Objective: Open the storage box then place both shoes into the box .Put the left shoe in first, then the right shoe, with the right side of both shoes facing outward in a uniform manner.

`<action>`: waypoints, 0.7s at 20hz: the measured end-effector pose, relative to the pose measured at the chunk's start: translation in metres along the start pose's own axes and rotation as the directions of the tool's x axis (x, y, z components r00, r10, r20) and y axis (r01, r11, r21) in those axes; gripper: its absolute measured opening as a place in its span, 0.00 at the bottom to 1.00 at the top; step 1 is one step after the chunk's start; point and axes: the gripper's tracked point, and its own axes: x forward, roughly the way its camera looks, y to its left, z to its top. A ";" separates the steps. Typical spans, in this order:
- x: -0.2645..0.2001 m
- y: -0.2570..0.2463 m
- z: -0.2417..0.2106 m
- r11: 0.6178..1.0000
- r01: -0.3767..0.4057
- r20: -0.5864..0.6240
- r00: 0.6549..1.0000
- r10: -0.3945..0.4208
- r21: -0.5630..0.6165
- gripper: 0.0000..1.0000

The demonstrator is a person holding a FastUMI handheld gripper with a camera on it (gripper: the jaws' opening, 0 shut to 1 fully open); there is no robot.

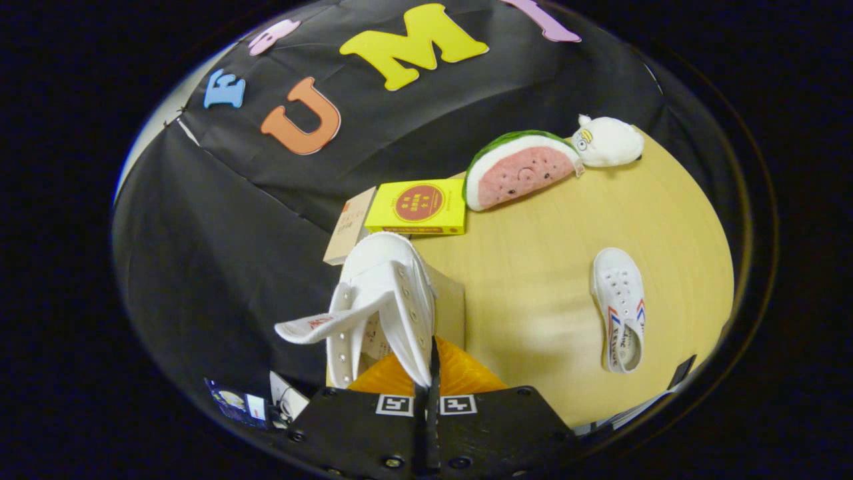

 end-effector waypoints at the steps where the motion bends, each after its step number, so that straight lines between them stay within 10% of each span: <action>1: 0.007 0.014 -0.002 1.000 -0.009 -0.009 1.000 0.009 0.012 0.00; 14: 0.160 0.091 -0.053 0.977 0.105 0.063 0.991 -0.119 0.187 0.00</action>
